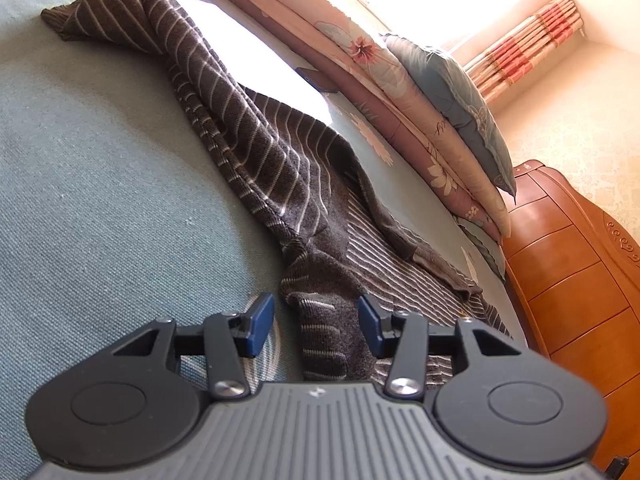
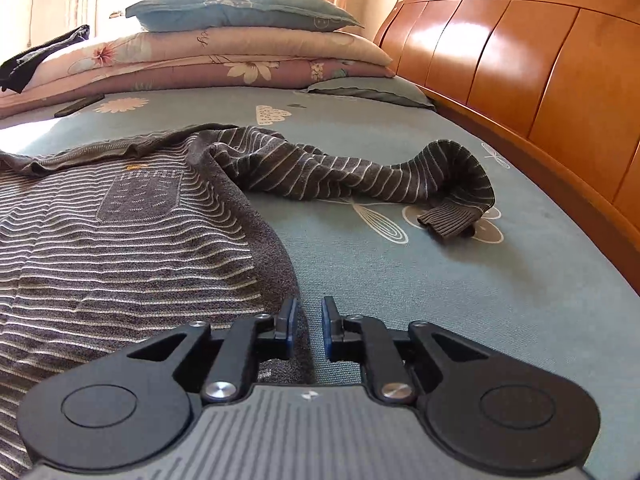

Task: Fold clothes
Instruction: 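Grasp the sweater side edge with the right gripper and fold it inward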

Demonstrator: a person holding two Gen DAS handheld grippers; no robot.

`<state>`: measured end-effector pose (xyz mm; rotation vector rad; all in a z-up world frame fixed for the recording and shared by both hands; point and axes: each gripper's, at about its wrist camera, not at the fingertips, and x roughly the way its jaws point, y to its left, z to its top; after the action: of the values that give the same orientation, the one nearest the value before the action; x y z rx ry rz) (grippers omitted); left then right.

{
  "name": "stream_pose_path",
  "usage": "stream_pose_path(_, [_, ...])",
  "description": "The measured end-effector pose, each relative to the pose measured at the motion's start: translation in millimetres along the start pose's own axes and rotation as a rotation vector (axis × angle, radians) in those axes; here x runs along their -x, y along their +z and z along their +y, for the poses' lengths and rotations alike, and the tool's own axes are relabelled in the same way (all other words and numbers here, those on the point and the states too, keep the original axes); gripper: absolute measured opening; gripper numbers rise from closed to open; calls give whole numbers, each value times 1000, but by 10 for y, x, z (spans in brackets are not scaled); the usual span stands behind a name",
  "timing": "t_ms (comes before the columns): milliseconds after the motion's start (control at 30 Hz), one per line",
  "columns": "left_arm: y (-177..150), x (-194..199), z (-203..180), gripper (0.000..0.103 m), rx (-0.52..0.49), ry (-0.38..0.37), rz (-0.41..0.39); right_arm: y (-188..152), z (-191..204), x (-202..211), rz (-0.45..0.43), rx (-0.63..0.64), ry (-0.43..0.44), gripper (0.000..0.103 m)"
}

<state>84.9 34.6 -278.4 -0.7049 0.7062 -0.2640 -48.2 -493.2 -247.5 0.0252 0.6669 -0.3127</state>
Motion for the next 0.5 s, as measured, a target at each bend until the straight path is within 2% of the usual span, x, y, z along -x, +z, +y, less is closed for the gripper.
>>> stream_pose_path(33, [-2,1,-3,48,-3,-1,2,-1,-32,62,-6,-28,7,37])
stream_pose_path(100, [0,6,-7,48,-8,-1,6,-36,-101,234,5,-96,31,54])
stream_pose_path(167, [0,20,-2,48,-4,-3,10,-119,-158,445,7,-144,48,57])
stream_pose_path(267, [-2,39,9,49,-3,-13,22,-331,-217,665,54,-176,28,59])
stream_pose_path(333, [-16,52,11,50,-7,-19,29,-493,-258,760,105,-201,8,59])
stream_pose_path(433, [-39,83,6,51,-17,-24,36,-740,-335,859,163,-282,30,59])
stream_pose_path(500, [-51,107,20,51,-6,-31,39,-892,-327,895,162,-329,47,60])
